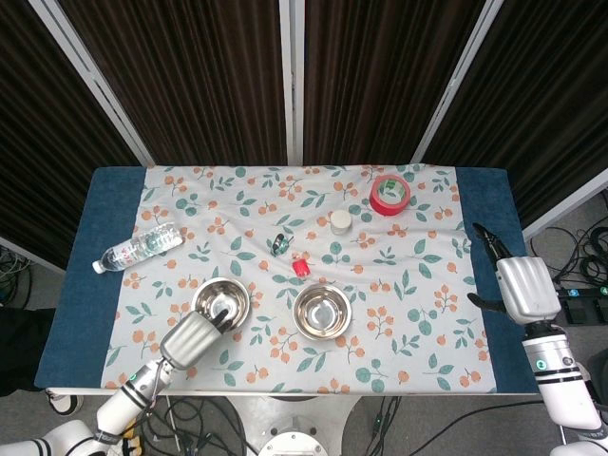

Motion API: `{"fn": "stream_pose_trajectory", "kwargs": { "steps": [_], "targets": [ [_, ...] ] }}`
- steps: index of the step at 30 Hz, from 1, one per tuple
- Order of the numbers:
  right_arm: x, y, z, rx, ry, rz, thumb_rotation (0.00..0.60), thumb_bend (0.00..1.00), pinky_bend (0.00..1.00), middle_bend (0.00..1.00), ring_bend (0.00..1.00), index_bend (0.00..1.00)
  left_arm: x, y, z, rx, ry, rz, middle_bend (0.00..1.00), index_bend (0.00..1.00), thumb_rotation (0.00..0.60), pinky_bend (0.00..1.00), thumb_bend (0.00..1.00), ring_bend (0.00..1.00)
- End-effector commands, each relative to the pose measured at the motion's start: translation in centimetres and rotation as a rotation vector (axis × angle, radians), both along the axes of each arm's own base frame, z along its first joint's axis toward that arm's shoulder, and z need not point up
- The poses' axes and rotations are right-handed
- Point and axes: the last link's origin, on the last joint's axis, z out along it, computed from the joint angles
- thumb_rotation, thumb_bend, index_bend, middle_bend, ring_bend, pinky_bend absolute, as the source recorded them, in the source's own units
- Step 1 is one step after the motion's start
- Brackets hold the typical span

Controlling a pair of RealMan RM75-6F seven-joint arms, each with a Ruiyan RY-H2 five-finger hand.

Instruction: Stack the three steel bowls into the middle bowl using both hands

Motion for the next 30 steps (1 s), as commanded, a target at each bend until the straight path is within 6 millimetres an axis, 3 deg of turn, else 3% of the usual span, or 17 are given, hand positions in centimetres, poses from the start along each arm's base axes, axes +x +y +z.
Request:
{"fn": "stream_pose_trajectory", "kwargs": {
  "steps": [1, 22, 30],
  "targets": [
    [-0.3, 0.0, 0.0, -0.002, -0.004, -0.005, 0.600, 0.03, 0.77, 0.20, 0.74, 0.04, -0.1, 0.6, -0.5, -0.002, 0.014, 0.018, 0.43, 0.41, 0.600, 0.84, 0.12, 0.75],
    [-1.7, 0.0, 0.3, -0.008, -0.025, -0.026, 0.600, 0.05, 0.77, 0.22, 0.74, 0.04, -0.1, 2.2, -2.6, 0.044, 0.074, -0.028, 0.69, 0.65, 0.600, 0.96, 0.25, 0.85],
    [-2.0, 0.0, 0.8, -0.022, -0.040, -0.035, 0.600, 0.05, 0.76, 0.23, 0.74, 0.04, 0.0, 2.4, -3.0, 0.056, 0.096, -0.053, 0.73, 0.69, 0.600, 0.96, 0.27, 0.87]
  ]
}}
